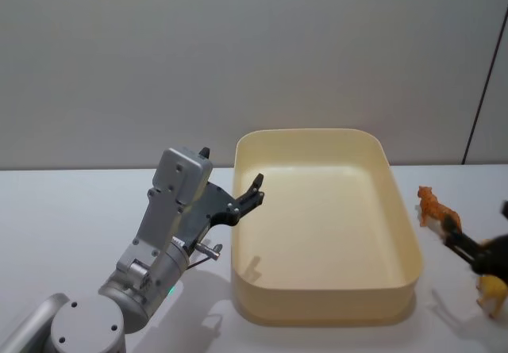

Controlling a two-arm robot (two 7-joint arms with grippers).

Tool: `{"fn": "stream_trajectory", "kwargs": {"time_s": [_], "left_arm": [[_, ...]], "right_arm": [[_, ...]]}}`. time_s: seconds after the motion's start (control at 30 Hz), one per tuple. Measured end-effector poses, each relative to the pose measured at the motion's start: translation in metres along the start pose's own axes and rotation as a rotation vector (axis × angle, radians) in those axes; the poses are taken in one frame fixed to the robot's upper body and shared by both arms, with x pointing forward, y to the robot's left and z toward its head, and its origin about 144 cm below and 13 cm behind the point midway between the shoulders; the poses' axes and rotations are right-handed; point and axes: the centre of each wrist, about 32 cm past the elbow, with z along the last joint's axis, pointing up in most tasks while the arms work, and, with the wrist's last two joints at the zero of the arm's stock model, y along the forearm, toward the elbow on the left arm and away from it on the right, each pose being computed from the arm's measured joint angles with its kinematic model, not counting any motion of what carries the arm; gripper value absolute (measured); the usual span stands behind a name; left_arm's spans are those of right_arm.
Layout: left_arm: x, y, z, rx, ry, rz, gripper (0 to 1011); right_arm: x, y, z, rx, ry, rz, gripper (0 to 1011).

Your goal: Pick up the toy alternately with two hands and place it into the central storage box.

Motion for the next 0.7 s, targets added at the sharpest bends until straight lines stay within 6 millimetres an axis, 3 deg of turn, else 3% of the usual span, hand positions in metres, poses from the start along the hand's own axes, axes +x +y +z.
{"fn": "stream_trajectory", "kwargs": {"time_s": [0.37, 0.7], "left_arm": [[0.000, 0.000, 0.000, 0.000, 0.000, 0.000, 1001], [0.000, 0.000, 0.000, 0.000, 0.000, 0.000, 1001]], "right_arm": [[0.021, -0.037, 0.000, -0.050, 0.014, -0.085, 1001], [0.030, -0.043, -0.005, -0.119, 0.033, -0.105, 1001]]}}
